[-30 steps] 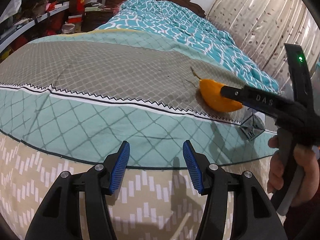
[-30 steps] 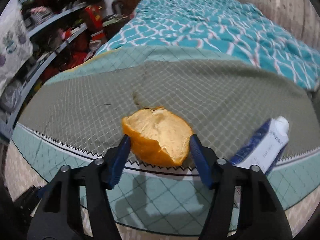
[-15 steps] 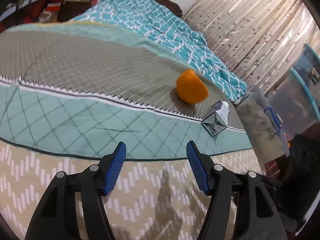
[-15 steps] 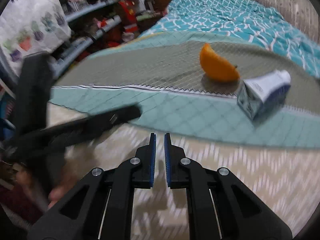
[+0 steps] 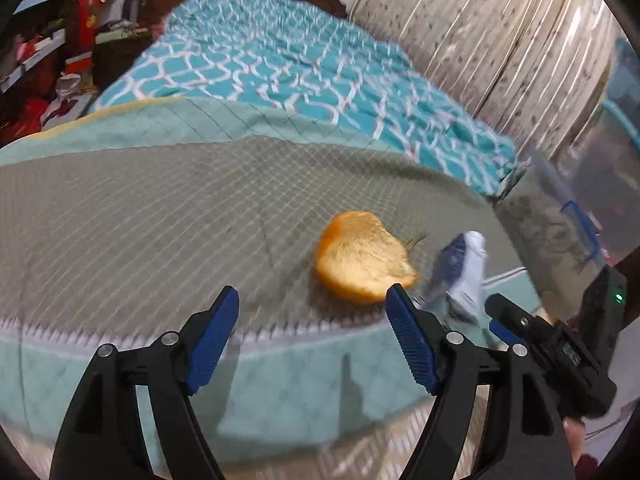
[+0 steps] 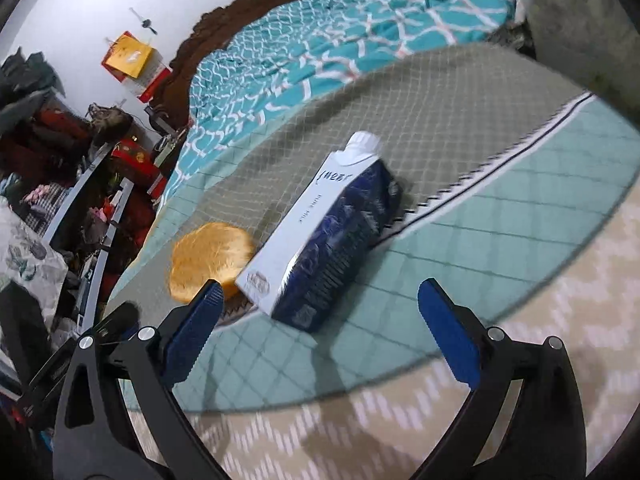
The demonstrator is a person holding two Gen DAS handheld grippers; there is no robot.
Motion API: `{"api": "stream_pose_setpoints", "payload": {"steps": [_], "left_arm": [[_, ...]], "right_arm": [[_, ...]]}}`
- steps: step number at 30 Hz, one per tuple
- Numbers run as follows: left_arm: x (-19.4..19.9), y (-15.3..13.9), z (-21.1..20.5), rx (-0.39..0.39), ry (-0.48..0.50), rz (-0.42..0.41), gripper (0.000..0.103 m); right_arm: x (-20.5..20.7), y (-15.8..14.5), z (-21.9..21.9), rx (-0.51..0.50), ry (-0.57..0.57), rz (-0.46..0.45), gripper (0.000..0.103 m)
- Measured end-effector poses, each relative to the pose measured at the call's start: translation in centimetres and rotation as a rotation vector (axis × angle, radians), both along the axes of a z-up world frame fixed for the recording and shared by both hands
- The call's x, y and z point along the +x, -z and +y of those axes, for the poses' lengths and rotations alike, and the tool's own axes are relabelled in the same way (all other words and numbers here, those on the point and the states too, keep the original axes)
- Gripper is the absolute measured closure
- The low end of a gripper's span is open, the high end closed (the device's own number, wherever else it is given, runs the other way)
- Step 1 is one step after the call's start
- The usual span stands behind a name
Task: Collect trash
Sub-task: 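Grasp the orange peel with the left tool while the right tool grasps the milk carton, then carry the peel and carton to the wastebasket and open both tools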
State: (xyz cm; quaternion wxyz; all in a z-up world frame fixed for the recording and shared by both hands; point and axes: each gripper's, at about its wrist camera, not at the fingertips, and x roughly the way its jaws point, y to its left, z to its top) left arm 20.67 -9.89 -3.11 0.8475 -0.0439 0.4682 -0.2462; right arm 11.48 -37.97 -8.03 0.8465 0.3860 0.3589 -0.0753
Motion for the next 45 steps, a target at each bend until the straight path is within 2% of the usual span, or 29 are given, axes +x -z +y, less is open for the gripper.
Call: {"api": "stream_pose_setpoints", "payload": {"steps": [3, 7, 9, 10, 11, 12, 13, 15, 17, 19, 23, 28, 35, 39, 45], "left_arm": [[2.4, 0.9, -2.2, 0.04, 0.023, 0.018, 0.031], [4.0, 1.9, -4.2, 0.043, 0.035, 0.034, 0.031], [4.4, 2.3, -4.4, 0.018, 0.029, 0.053, 0.031], [4.5, 2.3, -4.5, 0.007, 0.028, 0.062, 0.034], [4.6, 2.4, -4.7, -0.002, 0.03, 0.07, 0.039], [4.5, 2.7, -5.1, -0.009, 0.048, 0.089, 0.059], [4.4, 2.9, -5.4, 0.008, 0.053, 0.097, 0.068], [3.9, 3.0, -5.8, 0.055, 0.048, 0.091, 0.077], [3.3, 2.7, -5.6, 0.058, 0.046, 0.106, 0.099], [2.6, 2.8, -5.3, -0.015, 0.072, 0.175, 0.098], [-0.4, 1.8, -6.5, -0.054, 0.118, 0.182, 0.098], [-4.0, 1.3, -10.2, -0.145, 0.219, 0.259, 0.099], [-10.5, 1.2, -20.6, -0.122, 0.388, 0.275, 0.099], [-13.8, 0.9, -28.0, -0.091, 0.474, 0.267, 0.099], [-15.5, 1.4, -37.4, -0.052, 0.548, 0.288, 0.099]], "right_arm": [[2.0, 0.1, -0.6, 0.017, 0.031, 0.001, 0.006], [3.3, 0.4, -0.2, 0.007, 0.002, 0.012, 0.006], [3.3, 0.8, 0.6, -0.011, -0.024, 0.017, 0.006], [3.2, 1.0, 0.8, -0.022, -0.03, 0.017, 0.005], [2.9, 0.9, 1.3, -0.071, -0.036, 0.006, 0.006], [2.9, 0.8, 1.7, -0.123, -0.051, 0.018, 0.012], [2.9, 0.9, 1.9, -0.146, -0.076, 0.017, 0.021], [2.3, 0.7, 2.0, -0.146, -0.11, 0.002, 0.029], [1.3, 0.3, 1.8, -0.144, -0.114, -0.018, 0.033], [-0.3, -0.1, 1.4, -0.148, -0.109, -0.041, 0.035], [-4.6, -0.5, -1.0, -0.103, -0.057, -0.075, 0.035], [-10.8, -1.2, -4.9, -0.081, 0.031, -0.106, 0.036], [-20.3, -2.9, -11.9, -0.17, 0.218, -0.155, 0.036], [-24.3, -2.4, -17.5, -0.116, 0.302, -0.169, 0.036], [-28.4, -1.8, -26.1, 0.001, 0.39, -0.205, 0.036]]}}
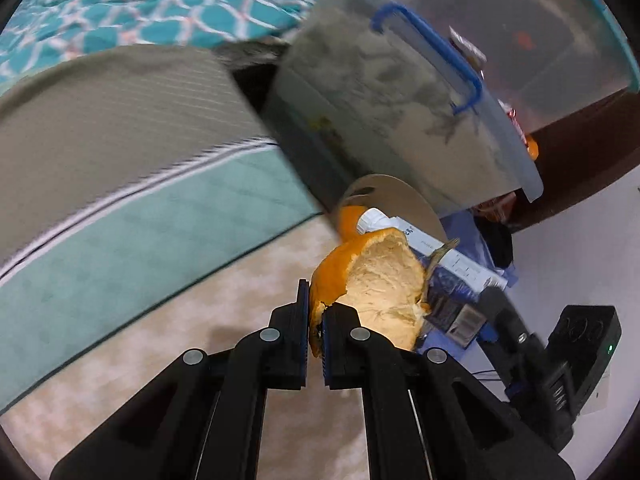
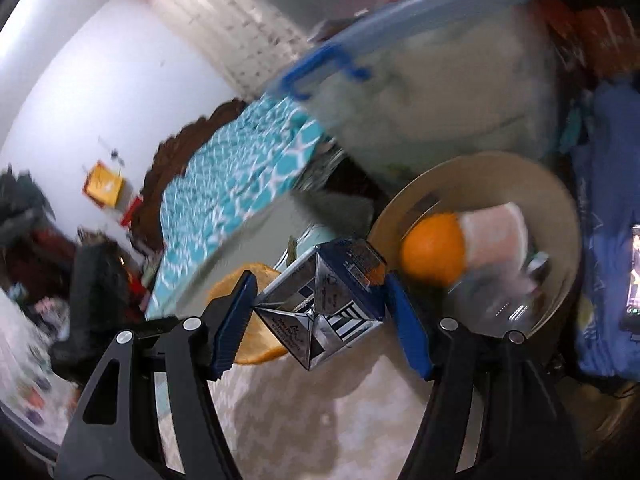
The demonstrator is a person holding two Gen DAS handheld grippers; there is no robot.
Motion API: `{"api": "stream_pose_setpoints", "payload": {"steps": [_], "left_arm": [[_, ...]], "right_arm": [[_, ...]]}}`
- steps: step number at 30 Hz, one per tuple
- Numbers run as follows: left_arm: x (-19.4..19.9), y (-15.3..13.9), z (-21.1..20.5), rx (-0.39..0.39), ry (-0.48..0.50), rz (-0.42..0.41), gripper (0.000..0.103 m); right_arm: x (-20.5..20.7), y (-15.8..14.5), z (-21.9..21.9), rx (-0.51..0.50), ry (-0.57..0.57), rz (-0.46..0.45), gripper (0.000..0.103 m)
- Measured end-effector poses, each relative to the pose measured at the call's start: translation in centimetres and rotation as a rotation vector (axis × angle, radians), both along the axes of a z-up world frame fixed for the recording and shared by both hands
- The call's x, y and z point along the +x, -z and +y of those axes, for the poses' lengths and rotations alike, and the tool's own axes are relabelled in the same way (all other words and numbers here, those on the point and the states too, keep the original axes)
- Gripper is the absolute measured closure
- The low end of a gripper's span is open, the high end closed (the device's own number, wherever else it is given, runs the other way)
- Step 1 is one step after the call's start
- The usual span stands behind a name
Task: Collect trash
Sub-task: 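Carry the peel and carton to the wastebasket and open both tools, then move both open tools back over the bed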
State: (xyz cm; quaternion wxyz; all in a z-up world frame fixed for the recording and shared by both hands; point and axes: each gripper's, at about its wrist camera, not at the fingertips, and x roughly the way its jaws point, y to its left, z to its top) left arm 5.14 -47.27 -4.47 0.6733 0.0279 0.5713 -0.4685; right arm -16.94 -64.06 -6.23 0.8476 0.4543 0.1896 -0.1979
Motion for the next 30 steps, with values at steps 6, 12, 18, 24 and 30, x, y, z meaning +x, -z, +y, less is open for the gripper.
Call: {"api": "stream_pose_setpoints", "payload": {"steps": [6, 12, 18, 24, 30], "left_arm": [[-1.7, 1.3, -7.0, 0.049, 0.047, -0.016, 0.098], [-3.0, 1.9, -8.9, 0.06, 0.085, -0.055, 0.064], [-2.7, -0.2, -6.4, 0.02, 0.063, -0.104, 0.05], [-4.0, -2.5, -1.1, 0.008, 0.079, -0.187, 0.049], [-7.8, -1.4, 4.9, 0.068, 0.139, -0.282, 0.044]], "right_arm": [[-1.7, 3.4, -6.7, 0.131, 0.067, 0.007, 0.033], [-4.5, 4.7, -8.0, 0.106, 0.215, 0.034, 0.02], [-6.4, 3.4, -5.2, 0.029, 0.291, 0.022, 0.02], [-6.9, 2.2, 2.0, -0.013, 0.236, 0.004, 0.02], [-6.8, 2.8, 10.0, -0.02, 0.164, 0.069, 0.02]]}}
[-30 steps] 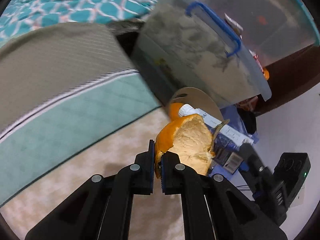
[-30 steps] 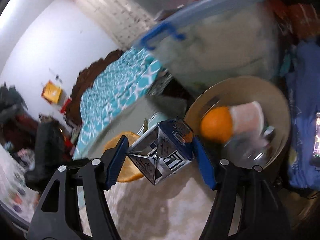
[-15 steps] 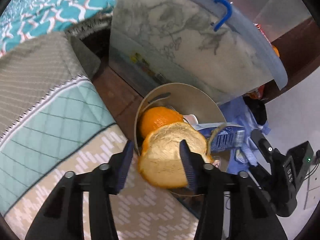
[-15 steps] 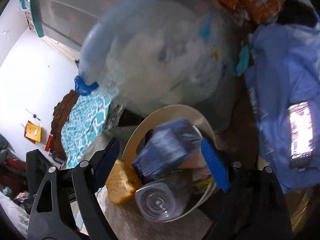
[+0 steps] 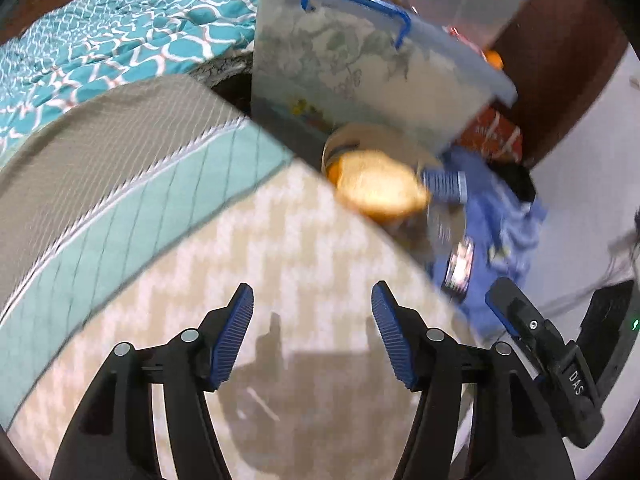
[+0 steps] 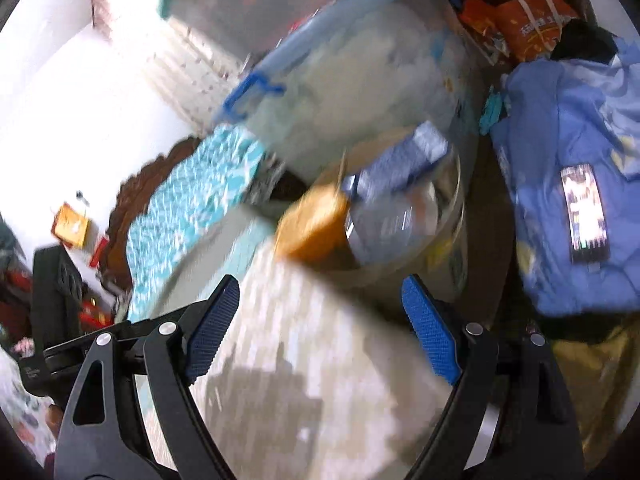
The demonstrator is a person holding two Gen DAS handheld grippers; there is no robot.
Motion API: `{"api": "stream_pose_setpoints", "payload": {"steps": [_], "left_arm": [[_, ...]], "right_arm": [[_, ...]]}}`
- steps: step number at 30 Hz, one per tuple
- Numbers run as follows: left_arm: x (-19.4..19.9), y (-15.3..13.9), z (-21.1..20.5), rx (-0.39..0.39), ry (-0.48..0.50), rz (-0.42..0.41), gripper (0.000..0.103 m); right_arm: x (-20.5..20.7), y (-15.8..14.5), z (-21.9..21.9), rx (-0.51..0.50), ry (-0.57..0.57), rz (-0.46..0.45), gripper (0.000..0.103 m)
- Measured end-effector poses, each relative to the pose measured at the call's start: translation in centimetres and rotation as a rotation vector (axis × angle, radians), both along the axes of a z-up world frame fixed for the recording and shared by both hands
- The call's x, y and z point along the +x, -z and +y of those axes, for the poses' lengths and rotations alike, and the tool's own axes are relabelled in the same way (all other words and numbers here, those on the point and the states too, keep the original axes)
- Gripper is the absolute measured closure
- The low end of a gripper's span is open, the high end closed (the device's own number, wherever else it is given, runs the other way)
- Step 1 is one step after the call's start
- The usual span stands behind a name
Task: Collect trash
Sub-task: 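Move both open tools back over the bed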
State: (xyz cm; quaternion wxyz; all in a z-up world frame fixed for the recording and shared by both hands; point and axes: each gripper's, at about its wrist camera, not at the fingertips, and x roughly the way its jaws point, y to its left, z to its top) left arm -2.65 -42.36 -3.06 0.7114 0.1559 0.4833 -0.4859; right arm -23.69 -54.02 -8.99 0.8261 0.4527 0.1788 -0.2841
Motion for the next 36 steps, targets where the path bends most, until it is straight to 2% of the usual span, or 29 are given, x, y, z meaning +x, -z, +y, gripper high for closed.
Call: {"api": "stream_pose_setpoints", "payload": {"steps": [6, 9, 14, 16, 24, 36], "left_arm": [[-3.2, 0.5, 5.8, 0.011, 0.032, -0.057, 0.036], [-4.8, 0.0, 8.6, 0.006, 0.035, -0.115, 0.025], [-6.5, -0.7, 11.6, -0.001, 0.029, -0.195, 0.023], [-6.9, -1.0, 12.6, -0.012, 0.018, -0.21, 0.014], [-8.1, -1.5, 16.2, -0.044, -0.022, -0.256, 0.014], [-8.5, -3.2, 19.2, -0.086, -0.073, -0.328, 0.009]], "right_arm": [[-0.7, 0.1, 6.2, 0.021, -0.043, 0.051, 0.02], [-1.3, -0.1, 8.0, 0.029, -0.039, 0.061, 0.019], [-2.6, -0.8, 10.8, 0.008, -0.01, 0.07, 0.017], [-2.8, -1.2, 11.8, -0.003, -0.012, 0.075, 0.016], [-3.2, -2.8, 15.1, -0.045, -0.034, 0.08, 0.015], [-3.0, -4.0, 17.0, -0.088, -0.013, 0.09, 0.009]]}}
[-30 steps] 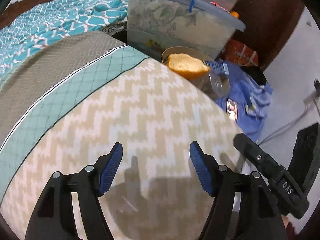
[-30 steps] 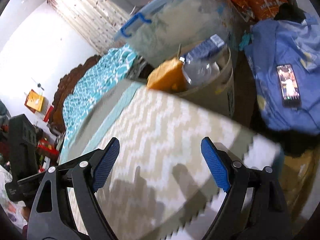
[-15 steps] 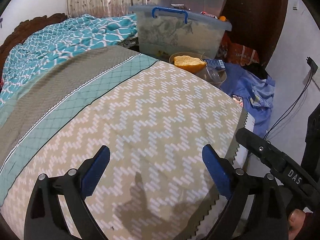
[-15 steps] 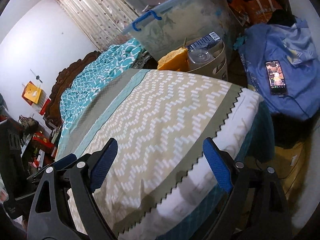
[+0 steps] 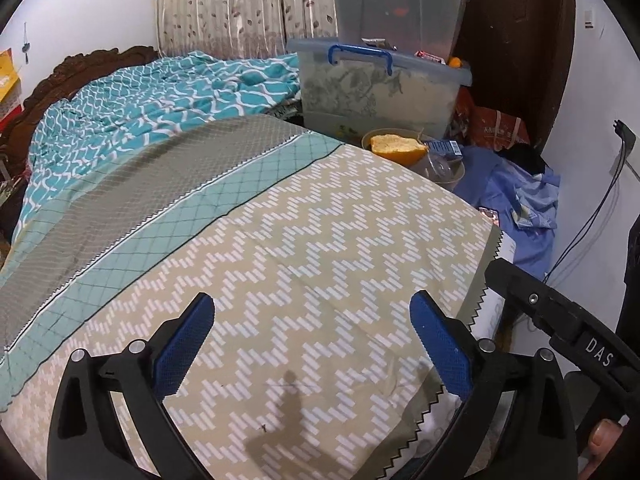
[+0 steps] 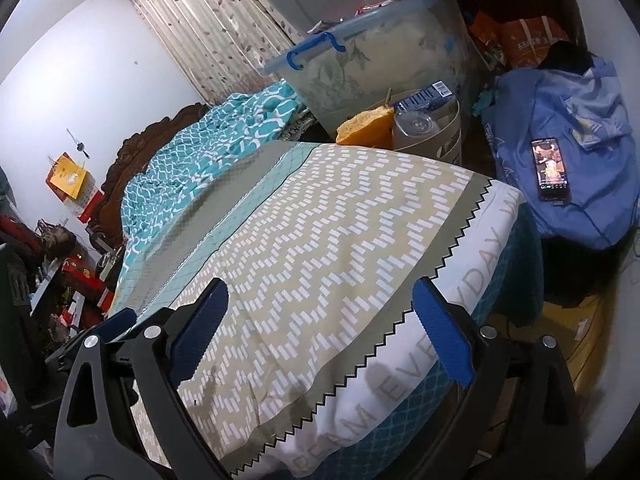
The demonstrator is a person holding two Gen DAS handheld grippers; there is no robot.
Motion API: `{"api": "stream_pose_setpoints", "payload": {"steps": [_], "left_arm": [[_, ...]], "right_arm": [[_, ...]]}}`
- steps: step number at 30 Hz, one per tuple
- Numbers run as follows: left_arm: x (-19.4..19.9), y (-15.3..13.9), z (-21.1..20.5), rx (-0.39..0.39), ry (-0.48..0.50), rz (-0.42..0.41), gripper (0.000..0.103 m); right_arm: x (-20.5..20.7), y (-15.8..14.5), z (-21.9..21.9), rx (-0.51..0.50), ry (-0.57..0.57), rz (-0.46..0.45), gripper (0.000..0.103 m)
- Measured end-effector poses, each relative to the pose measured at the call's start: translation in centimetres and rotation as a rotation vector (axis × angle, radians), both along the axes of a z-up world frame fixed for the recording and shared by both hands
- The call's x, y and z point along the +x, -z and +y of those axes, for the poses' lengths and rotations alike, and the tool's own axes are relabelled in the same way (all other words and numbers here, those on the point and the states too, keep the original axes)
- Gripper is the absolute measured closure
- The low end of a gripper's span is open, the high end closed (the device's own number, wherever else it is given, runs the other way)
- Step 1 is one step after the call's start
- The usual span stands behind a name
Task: Collect trash
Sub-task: 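Move both open tools back over the bed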
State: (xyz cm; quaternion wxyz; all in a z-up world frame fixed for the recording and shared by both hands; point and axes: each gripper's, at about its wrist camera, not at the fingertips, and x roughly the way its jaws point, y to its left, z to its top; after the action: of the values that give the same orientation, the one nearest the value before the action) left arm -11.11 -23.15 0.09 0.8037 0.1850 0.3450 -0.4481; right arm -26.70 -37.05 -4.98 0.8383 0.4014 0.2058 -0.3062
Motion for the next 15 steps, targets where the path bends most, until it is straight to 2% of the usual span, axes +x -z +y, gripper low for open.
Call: {"api": "stream_pose_setpoints", "payload": {"steps": [5, 10, 12, 15], "left_arm": [[-0.1, -0.3, 0.6, -0.013, -0.006, -0.012, 0.009], [0.0, -1.5, 1.9, -0.095, 0.005, 0.019, 0.009], [-0.2, -2.0, 2.1, -0.088, -0.015, -0.014, 0.009], [-0.8, -2.5, 2.2, -0.079, 0.006, -0.05, 0.009]], "right_arm": [[-0.3, -0.8, 0.6, -0.03, 0.034, -0.002, 0.005], [-0.3, -1.6, 1.0, -0.063, 0.075, 0.022, 0.004], [-0.1, -1.5, 0.9, -0.045, 0.083, 0.043, 0.003], [0.1, -1.6, 1.1, -0.029, 0.081, 0.049, 0.003]]}}
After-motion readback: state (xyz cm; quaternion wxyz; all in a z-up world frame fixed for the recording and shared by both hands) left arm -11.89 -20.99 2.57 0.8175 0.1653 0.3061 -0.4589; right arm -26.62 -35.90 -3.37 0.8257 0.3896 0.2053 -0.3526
